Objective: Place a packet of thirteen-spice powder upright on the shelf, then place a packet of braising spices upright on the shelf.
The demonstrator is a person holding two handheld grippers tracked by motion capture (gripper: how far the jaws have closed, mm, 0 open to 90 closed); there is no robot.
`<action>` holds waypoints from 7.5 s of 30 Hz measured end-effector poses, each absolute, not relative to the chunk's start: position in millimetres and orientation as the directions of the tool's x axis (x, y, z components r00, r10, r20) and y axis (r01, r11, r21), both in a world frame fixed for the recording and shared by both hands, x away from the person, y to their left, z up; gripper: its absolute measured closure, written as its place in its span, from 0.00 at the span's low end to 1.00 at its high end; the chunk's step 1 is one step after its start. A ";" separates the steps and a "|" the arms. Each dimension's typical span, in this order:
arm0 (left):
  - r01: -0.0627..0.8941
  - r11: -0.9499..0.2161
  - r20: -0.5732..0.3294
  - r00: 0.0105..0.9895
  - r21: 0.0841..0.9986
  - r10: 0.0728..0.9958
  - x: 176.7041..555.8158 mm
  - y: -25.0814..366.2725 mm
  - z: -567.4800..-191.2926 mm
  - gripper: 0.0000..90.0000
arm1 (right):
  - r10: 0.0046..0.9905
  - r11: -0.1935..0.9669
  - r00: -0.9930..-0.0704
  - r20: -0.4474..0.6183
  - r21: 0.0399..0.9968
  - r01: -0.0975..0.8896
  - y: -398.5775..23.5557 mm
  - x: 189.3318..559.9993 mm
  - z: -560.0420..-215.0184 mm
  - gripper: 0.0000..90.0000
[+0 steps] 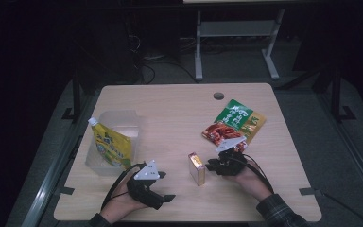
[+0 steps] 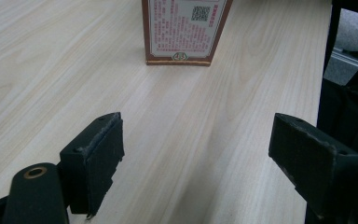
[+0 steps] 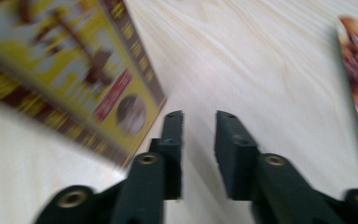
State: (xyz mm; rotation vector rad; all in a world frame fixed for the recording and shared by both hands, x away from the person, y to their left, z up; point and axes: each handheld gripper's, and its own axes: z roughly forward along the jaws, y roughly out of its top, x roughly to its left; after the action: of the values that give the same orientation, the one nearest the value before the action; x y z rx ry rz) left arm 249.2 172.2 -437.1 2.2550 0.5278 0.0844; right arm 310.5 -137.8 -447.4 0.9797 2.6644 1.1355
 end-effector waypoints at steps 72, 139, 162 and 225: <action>0.357 -0.568 -0.130 0.907 0.742 0.401 240.9 177.3 -452.3 0.21 | 0.470 0.478 -0.878 0.094 0.809 0.343 -65.2 332.7 -378.9 0.75; 0.355 -0.567 -0.122 0.905 0.743 0.407 226.3 187.5 -453.3 0.24 | 0.124 0.565 -0.992 -0.005 0.822 0.067 101.9 416.4 -349.5 0.75; 0.349 -0.576 -0.128 0.912 0.739 0.389 225.4 184.3 -454.5 0.24 | 0.117 0.552 -0.993 0.006 0.831 0.070 149.3 425.6 -361.4 0.75; 0.365 -0.554 -0.133 0.901 0.748 0.413 229.8 186.1 -454.0 0.24 | 0.487 0.494 -0.872 0.045 0.809 0.318 -79.2 397.7 -380.3 0.47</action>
State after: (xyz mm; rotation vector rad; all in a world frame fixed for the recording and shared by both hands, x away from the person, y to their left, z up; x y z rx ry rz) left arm 229.8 186.1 -454.0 2.2108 0.5542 0.0726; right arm 397.7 -79.2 -380.3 0.6939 2.5469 1.3201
